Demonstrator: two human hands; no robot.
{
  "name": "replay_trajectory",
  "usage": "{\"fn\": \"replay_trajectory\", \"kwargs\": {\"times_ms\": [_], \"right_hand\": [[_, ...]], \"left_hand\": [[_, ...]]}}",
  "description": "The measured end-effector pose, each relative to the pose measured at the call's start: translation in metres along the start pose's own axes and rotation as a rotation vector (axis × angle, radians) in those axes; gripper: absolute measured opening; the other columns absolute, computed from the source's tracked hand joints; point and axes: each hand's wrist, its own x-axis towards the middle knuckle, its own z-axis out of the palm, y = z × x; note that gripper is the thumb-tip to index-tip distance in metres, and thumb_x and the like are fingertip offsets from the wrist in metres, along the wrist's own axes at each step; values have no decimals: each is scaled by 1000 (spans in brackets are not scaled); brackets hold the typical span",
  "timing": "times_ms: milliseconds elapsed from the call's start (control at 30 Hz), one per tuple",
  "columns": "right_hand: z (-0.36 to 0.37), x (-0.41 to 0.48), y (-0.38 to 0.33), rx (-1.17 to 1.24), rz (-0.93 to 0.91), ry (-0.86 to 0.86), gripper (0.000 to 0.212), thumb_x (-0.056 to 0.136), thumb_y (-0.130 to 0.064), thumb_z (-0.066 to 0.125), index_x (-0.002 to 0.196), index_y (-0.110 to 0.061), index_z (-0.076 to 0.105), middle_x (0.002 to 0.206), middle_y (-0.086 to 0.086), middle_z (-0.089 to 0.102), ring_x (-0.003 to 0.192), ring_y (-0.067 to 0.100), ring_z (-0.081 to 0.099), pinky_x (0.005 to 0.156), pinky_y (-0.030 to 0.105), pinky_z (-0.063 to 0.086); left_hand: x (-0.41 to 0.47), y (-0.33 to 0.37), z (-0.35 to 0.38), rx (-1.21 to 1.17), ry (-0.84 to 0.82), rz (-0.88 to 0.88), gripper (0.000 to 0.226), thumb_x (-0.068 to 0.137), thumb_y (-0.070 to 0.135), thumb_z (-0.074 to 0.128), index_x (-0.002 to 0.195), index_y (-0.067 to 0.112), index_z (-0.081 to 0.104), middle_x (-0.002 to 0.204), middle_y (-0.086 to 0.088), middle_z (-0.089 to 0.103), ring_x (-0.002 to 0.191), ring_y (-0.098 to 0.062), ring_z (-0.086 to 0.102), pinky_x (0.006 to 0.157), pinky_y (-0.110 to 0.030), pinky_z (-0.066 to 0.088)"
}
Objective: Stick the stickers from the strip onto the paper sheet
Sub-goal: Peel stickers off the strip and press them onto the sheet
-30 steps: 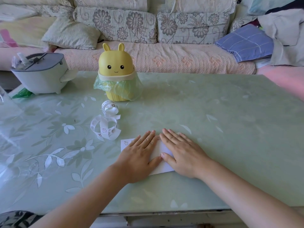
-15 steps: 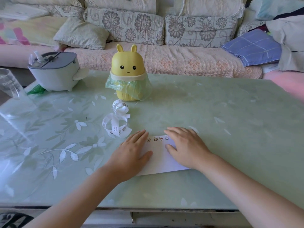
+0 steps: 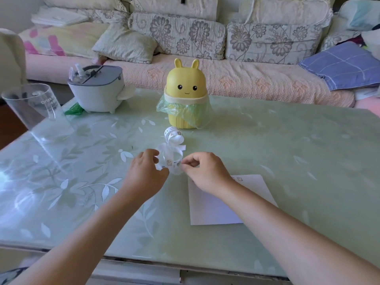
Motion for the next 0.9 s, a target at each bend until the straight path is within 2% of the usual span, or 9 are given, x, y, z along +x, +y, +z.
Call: {"fn": "replay_trajectory", "kwargs": {"times_ms": [100, 200, 333, 433, 533, 667, 733, 900], "right_hand": [[11, 4, -1, 92, -8, -21, 15, 91, -32, 68, 106, -33, 67, 90, -16, 67, 77, -1, 61, 73, 16, 46], [19, 7, 0, 141, -30, 7, 18, 92, -26, 66, 105, -37, 62, 93, -10, 70, 73, 11, 65, 79, 28, 51], [20, 9, 2, 206, -53, 43, 20, 91, -15, 67, 101, -32, 64, 84, -4, 70, 58, 13, 64, 68, 28, 53], [16, 11, 2, 271, -67, 39, 21, 91, -12, 69, 100, -30, 62, 81, -3, 71, 55, 16, 65, 67, 27, 52], [13, 12, 2, 269, -97, 35, 19, 91, -13, 68, 101, -29, 62, 80, -5, 72, 57, 18, 66, 65, 26, 50], [14, 12, 4, 226, -134, 59, 16, 90, -18, 72, 95, -32, 67, 80, -8, 68, 55, 12, 59, 66, 35, 55], [15, 11, 4, 203, -151, 74, 14, 88, -20, 75, 90, -33, 70, 81, -10, 68, 55, 10, 53, 66, 36, 55], [12, 7, 0, 166, -191, 126, 12, 86, -22, 78, 93, -32, 77, 76, -19, 70, 50, 5, 49, 58, 20, 46]], "left_hand": [[2, 2, -2, 30, -53, 1, 44, 86, 32, 67, 128, 25, 54, 107, 14, 61, 98, -15, 58, 84, -33, 51], [3, 5, -1, 5, -83, 9, 32, 86, 32, 68, 116, 27, 61, 99, 17, 64, 89, -11, 59, 75, -27, 46], [5, 10, 1, -175, -119, 16, 13, 87, 27, 71, 98, 22, 69, 85, 16, 67, 75, 4, 59, 63, -15, 41], [5, 14, -1, -292, -116, -39, 3, 86, 27, 72, 87, 24, 70, 77, 10, 68, 68, -9, 61, 58, -19, 43], [6, 17, -6, -400, -137, -117, 8, 87, 25, 71, 81, 20, 69, 76, -1, 69, 63, -14, 57, 56, -24, 42], [5, 20, -10, -453, -165, -185, 11, 89, 23, 65, 82, 17, 71, 80, 0, 71, 60, -8, 60, 49, -16, 41], [4, 22, -11, -476, -173, -205, 17, 90, 28, 62, 83, 18, 73, 83, 0, 73, 60, -8, 61, 54, -17, 42], [2, 24, -15, -492, -164, -231, 23, 91, 34, 61, 84, 18, 76, 84, 1, 74, 61, -11, 58, 59, -20, 42]]}}
